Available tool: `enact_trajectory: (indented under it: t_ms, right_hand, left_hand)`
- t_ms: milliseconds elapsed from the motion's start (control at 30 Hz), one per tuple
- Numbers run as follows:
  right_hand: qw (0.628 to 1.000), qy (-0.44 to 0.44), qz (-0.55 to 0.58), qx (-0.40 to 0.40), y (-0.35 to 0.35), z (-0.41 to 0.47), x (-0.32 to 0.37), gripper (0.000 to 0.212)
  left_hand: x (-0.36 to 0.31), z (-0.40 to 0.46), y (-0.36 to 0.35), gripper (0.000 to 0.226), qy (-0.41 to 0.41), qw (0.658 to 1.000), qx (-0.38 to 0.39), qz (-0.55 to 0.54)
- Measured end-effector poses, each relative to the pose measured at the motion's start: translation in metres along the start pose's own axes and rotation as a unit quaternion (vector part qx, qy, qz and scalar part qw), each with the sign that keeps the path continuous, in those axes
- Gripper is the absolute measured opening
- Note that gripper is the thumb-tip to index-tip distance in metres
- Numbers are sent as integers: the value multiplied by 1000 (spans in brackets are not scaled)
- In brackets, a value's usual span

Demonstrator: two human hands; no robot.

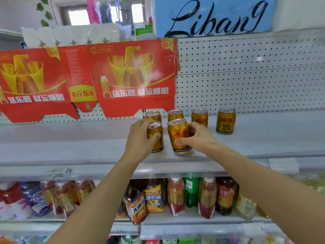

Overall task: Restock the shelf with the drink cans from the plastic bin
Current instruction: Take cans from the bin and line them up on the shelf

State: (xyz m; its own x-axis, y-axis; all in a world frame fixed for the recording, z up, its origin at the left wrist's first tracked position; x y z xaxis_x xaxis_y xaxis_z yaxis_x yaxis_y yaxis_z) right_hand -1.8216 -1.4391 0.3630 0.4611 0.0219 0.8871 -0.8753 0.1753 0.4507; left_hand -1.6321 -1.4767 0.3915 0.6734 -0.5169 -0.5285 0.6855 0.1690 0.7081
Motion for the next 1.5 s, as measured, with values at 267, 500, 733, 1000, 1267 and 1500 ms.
enact_trajectory:
  t_ms: [267, 500, 733, 1000, 1267, 1500]
  right_hand:
    - [999, -32, -8, 11, -7, 19, -14, 65]
    - [998, -28, -53, 33, -10, 15, -13, 71]
    - [961, 108, -248, -60, 31, -38, 0, 80]
    - [890, 173, -386, -169, 113, -156, -61, 54]
    - [880, 107, -445, -129, 207, -251, -191, 50]
    - [902, -16, -421, -92, 302, -337, -337, 47]
  left_hand:
    - [2, 5, -4, 48, -22, 997, -13, 77]
    - [6, 3, -4, 52, -16, 997, -17, 69]
    - [-56, -45, -12, 78, -113, 979, -80, 148]
    - [-150, -129, -125, 72, -165, 976, -7, 140]
    - [-246, -203, -262, 64, -182, 972, 106, 102]
    - [-323, -280, -406, 63, -153, 960, 227, 61]
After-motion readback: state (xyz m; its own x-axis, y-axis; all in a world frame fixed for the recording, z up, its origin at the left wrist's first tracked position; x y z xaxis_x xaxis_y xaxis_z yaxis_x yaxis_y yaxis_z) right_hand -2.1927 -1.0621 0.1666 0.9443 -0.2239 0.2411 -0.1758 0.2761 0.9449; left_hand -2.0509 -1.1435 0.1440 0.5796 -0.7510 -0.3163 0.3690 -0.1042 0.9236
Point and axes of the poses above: each hand's wrist, its own z-axis towards the middle knuckle, its own y-axis out of the back of the hand, x = y × z, the point moved 9 cm from there along z, towards the middle knuckle, and after that the axes turned 4 degrees about x, right-handed, at the moved point
